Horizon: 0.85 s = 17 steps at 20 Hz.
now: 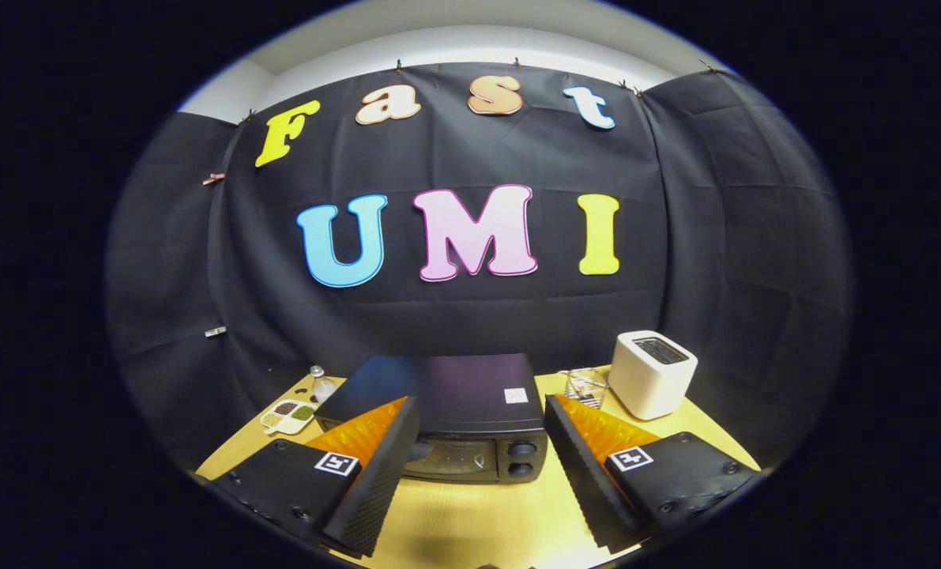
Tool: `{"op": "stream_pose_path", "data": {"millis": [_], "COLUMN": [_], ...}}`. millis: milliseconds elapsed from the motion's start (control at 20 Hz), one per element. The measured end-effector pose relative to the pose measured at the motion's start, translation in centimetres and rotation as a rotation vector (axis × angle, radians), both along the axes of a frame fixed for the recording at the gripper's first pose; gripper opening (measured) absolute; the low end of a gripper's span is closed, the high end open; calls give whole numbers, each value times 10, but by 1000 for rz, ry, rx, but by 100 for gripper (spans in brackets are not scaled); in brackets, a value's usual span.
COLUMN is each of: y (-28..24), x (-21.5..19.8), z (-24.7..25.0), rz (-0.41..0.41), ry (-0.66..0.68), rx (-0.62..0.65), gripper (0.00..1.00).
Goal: Open the toaster oven, put the food inside, and close the toaster oven door.
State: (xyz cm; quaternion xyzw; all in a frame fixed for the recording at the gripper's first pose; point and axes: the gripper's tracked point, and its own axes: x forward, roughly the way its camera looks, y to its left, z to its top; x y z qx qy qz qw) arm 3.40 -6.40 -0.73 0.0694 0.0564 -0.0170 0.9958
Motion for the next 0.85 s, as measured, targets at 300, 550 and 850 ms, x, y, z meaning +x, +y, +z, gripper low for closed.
{"op": "stream_pose_path", "data": {"millis": [300,550,850], "y": [-52,-61,-59], "x": [-28,-23,-15], "z": [39,64,71], "rz": [-113,-132,-129], "ry": [-71,-116,-120], "rx": [0,0,-9], "gripper": [98,98,98]}}
